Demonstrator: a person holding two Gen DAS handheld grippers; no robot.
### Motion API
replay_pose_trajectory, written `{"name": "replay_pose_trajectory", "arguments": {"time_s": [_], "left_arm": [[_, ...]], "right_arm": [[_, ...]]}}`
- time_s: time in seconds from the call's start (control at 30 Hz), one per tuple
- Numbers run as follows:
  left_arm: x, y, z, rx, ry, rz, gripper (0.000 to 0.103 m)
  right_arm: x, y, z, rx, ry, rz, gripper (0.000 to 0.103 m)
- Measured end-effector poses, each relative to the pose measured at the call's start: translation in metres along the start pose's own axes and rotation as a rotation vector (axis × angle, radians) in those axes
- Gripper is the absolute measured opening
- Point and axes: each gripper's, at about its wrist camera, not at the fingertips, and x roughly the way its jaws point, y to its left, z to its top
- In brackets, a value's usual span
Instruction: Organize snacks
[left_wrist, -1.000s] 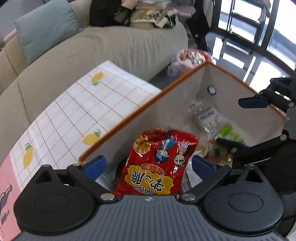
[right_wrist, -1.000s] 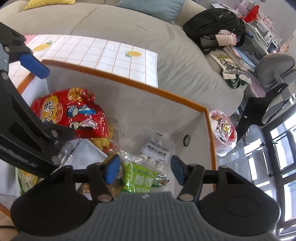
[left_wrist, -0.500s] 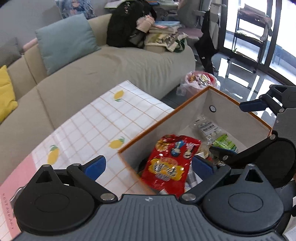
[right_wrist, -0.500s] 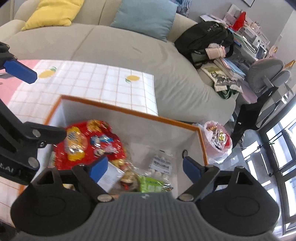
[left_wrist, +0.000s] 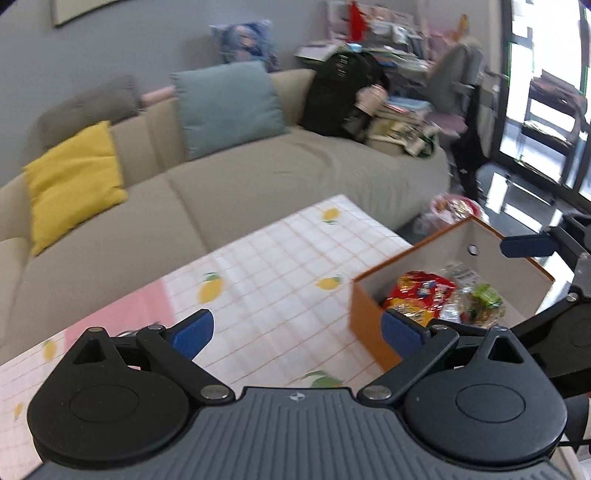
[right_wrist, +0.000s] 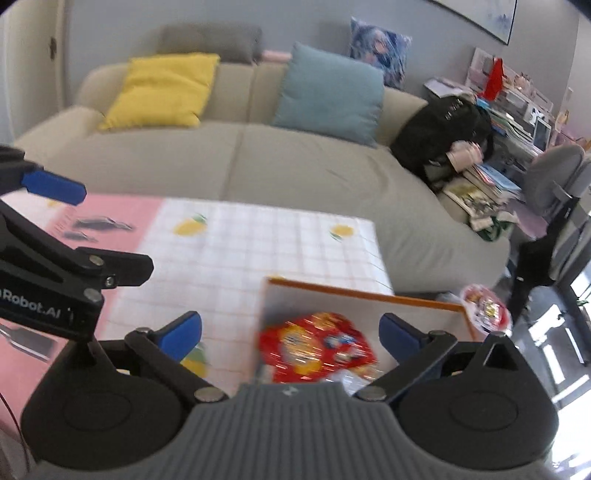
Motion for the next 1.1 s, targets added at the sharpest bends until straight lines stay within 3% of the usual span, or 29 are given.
{"name": "replay_pose_trajectory", "arguments": {"time_s": [0.4, 0.57, 0.7, 1.0, 1.1], "left_arm": [[-0.092, 0.058, -0.068, -0.22, -0.172, 0.173, 0.103], [-0.114, 0.055, -0.094, -0.204, -0.205, 0.253, 0.103], [-0.121, 0.047, -0.113, -0.179, -0.18, 0.283, 0.103], [-0.127, 0.036, -0.149, -0.241, -0.139, 0.319, 0.103], [-0.12, 0.036, -0.158, -0.269, -0.082, 0.316, 0.103]], "right_arm": [[-0.077, 0.078, -0.026, 0.118, -0.195, -0.039, 0.1], [-0.104, 0.098, -0.041, 0.126, -0.253, -0.053, 0.1], [-0.118, 0.111, -0.053, 0.081, -0.286, -0.058, 0.1], [-0.115, 0.119, -0.084, 0.074, -0.206, -0.031, 0.1], [-0.108, 0.119, -0.095, 0.073, -0.158, -0.048, 0.1]]}}
